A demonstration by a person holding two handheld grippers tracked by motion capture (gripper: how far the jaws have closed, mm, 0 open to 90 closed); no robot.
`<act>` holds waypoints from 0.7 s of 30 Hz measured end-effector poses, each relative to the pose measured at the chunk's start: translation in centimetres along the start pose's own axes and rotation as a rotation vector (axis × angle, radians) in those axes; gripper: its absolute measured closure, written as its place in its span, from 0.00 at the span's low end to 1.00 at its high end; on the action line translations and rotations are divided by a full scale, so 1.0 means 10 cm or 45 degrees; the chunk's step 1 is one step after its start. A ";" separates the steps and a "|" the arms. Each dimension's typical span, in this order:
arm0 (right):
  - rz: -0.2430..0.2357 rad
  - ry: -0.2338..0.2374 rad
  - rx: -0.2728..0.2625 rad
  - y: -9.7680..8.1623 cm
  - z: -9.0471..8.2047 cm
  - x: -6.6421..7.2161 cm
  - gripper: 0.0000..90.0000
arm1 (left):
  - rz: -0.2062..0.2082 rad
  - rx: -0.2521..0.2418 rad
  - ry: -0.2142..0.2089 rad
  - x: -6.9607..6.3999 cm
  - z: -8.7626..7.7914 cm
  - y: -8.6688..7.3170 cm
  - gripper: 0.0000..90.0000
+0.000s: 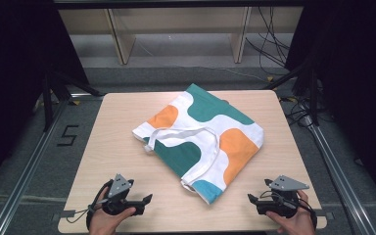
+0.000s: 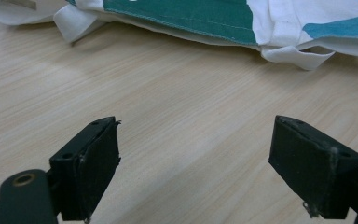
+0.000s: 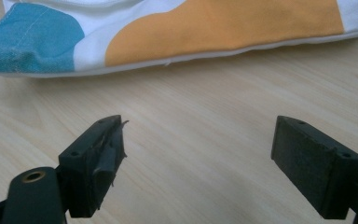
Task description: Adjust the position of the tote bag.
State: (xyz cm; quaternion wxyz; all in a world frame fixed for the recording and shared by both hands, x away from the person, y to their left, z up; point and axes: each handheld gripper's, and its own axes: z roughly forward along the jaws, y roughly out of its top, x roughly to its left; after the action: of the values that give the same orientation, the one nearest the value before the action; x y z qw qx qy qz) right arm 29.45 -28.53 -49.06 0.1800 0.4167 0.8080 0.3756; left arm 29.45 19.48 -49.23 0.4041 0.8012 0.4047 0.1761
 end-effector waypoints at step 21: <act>-0.057 0.018 0.003 0.13 0.12 0.08 0.25 | -0.013 0.006 0.018 0.02 0.02 0.01 0.17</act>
State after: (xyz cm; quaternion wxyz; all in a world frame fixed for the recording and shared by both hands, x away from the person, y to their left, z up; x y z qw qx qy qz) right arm 30.38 -26.85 -48.81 0.1821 0.3962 0.8188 0.3733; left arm 29.73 19.48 -49.33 0.4002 0.7988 0.4120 0.1788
